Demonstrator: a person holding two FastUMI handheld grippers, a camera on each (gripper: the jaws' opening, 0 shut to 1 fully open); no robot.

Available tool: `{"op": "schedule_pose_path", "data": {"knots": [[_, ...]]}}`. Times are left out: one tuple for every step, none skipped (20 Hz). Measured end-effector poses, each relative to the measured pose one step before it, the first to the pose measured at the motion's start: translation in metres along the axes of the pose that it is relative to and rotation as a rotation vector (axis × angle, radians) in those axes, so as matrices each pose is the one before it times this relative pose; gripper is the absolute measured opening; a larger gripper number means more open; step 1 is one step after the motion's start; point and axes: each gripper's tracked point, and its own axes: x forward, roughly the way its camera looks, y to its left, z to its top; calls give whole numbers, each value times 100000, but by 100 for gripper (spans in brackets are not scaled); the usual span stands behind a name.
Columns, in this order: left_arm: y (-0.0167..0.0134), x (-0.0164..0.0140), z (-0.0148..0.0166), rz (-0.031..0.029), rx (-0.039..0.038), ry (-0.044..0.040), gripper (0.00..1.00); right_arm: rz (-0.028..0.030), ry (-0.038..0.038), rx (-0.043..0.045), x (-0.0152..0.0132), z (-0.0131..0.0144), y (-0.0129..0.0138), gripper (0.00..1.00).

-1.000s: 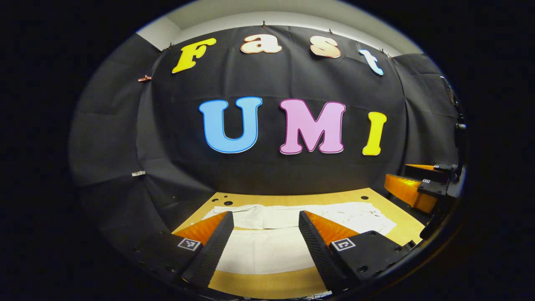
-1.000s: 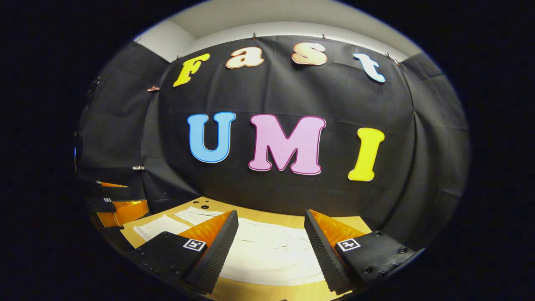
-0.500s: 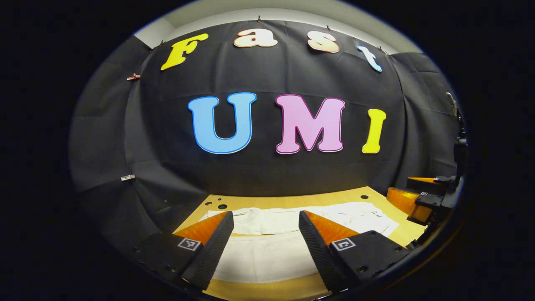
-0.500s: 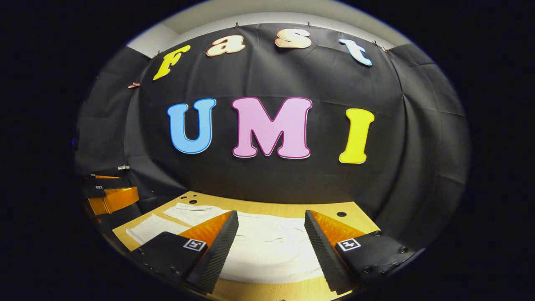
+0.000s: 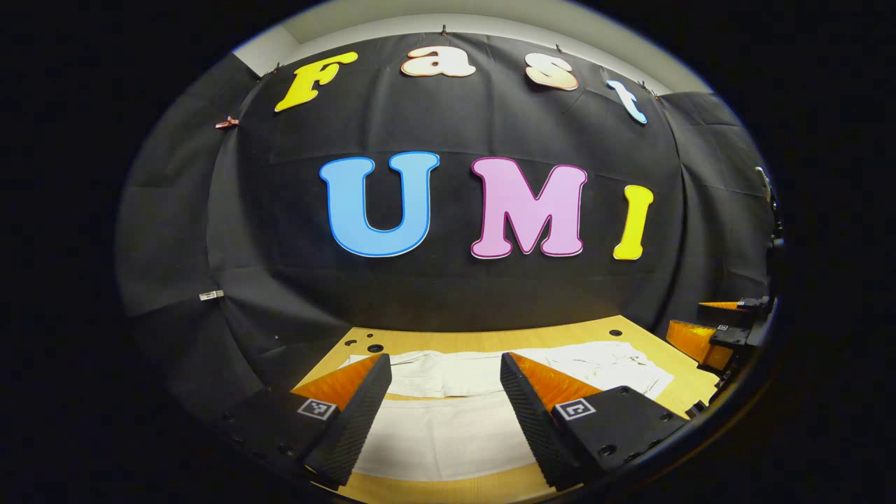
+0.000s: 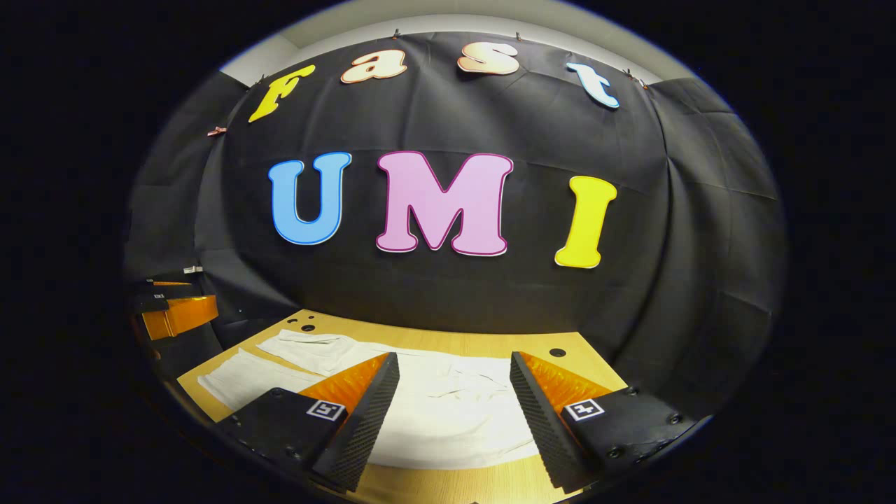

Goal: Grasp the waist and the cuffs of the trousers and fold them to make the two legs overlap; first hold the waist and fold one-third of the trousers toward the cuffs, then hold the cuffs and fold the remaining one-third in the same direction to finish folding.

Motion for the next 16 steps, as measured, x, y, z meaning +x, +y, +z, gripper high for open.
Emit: {"op": "schedule_pose_path", "data": {"knots": [[188, 47, -33, 161, 386, 75, 98, -1459, -44, -1416, 335, -68, -490, 97], [242, 98, -219, 318, 766, 175, 98, -889, 428, -1765, 287, -303, -338, 97], [178, 144, -59, -47, 651, 176, 98, -284, 343, -1905, 327, -230, -303, 97], [141, 64, -88, -70, 307, -23, 98, -174, 10, -2146, 451, -191, -515, 97], [94, 128, 87, 1, 34, -84, 98, -357, -18, -2565, 425, -130, -531, 97], [226, 65, -175, 191, -123, 71, 98, 5, 451, -2655, 441, -392, -684, 97], [198, 117, -56, 527, -158, 193, 98, -149, 914, -2556, 474, -480, -704, 97], [180, 48, -282, 554, -212, 302, 98, -1361, 1453, -2704, 538, -658, -987, 97], [202, 39, -24, 556, -284, 190, 98, -1172, 1793, -2676, 462, -786, -939, 97], [140, -26, -274, 647, -303, 124, 98, -624, 1846, -2581, 595, -853, -722, 97], [194, -22, -121, 815, -232, 217, 98, -416, 1509, -2630, 461, -835, -821, 97], [247, 31, -283, 1016, -162, 394, 98, -228, 1039, -3330, 388, -585, -755, 98], [245, -45, -180, 1011, -113, 476, 98, 80, 727, -3847, 501, -536, -707, 98], [243, -41, -473, 933, 33, 708, 98, 500, 462, -4150, 487, -548, -629, 98], [244, -1, -389, 1051, 323, 993, 98, 870, 358, -3962, 496, -569, -374, 98], [368, -38, -429, 963, 402, 1047, 97, 1545, 878, -3622, 565, -772, -386, 98]]}}
